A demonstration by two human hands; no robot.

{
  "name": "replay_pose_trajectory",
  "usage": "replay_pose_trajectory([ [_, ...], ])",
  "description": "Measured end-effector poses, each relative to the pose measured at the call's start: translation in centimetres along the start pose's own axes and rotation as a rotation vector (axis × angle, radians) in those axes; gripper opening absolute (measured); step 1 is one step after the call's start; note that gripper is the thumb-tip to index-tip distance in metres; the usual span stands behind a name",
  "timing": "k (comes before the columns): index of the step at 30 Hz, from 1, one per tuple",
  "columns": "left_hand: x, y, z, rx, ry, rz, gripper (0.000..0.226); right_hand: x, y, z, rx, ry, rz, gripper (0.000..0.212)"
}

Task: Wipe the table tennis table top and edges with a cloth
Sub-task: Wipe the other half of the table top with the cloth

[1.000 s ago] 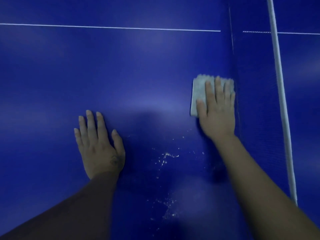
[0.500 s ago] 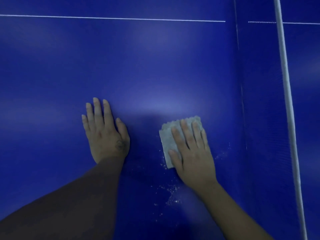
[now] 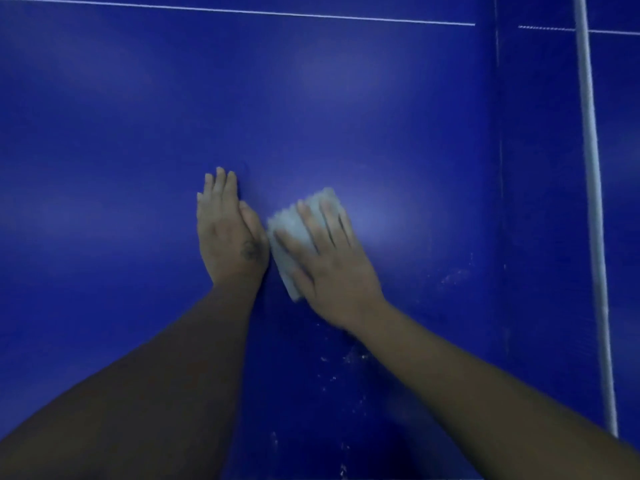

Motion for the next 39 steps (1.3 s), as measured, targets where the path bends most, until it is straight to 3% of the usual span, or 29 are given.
replay_pose_trajectory([
  [3,-1.5,1.4,4.4,-0.107,-0.017,-0.202,0.057,-0.8,0.9,6.1,-0.118,0.031,-0.007,0.058],
  [7,-2.3,2.7,12.2,-0.177,-0.052,-0.251,0.068,1.5,1.2,2.6,-0.092,0.064,0.073,0.062],
  [11,-2.4,2.7,13.0,-0.203,-0.039,-0.27,0.072,6.3,2.1,-6.2,0.078,-0.166,0.123,0.063],
  [14,-2.2,2.5,13.0,-0.196,-0.035,-0.262,0.07,7.6,2.4,-7.7,0.126,-0.308,0.101,0.063],
  [16,-2.4,2.5,13.1,-0.183,-0.043,-0.242,0.068,5.4,2.0,-5.2,0.122,-0.257,0.1,0.061],
  [21,-2.4,2.4,13.1,-0.156,-0.05,-0.235,0.067,0.0,0.9,4.8,-0.139,-0.038,0.03,0.067],
  [25,-2.5,2.3,13.1,-0.17,-0.058,-0.24,0.068,5.0,1.7,0.9,-0.129,0.117,0.091,0.063],
  [28,-2.6,2.2,13.3,-0.175,-0.048,-0.241,0.068,12.6,4.5,-5.2,-0.002,-0.118,0.151,0.063],
  [31,-2.6,2.2,13.3,-0.171,-0.052,-0.228,0.068,16.7,6.8,-3.9,0.115,-0.425,0.11,0.064],
  [34,-2.6,2.2,13.3,-0.157,-0.053,-0.219,0.068,14.0,6.7,2.9,0.171,-0.529,0.117,0.062],
  [39,-2.7,2.2,13.4,-0.152,-0.057,-0.218,0.067,4.5,3.5,13.7,0.054,-0.55,-0.017,0.063],
])
Point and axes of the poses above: each hand's wrist, its own z-axis away from the middle knuckle, its own y-axis out of the back of the hand, x = y × z, the point moved 2 cm from there along -z, towards the middle knuckle, and after that the axes turned 7 degrees about -z, right-handed, at the moved point
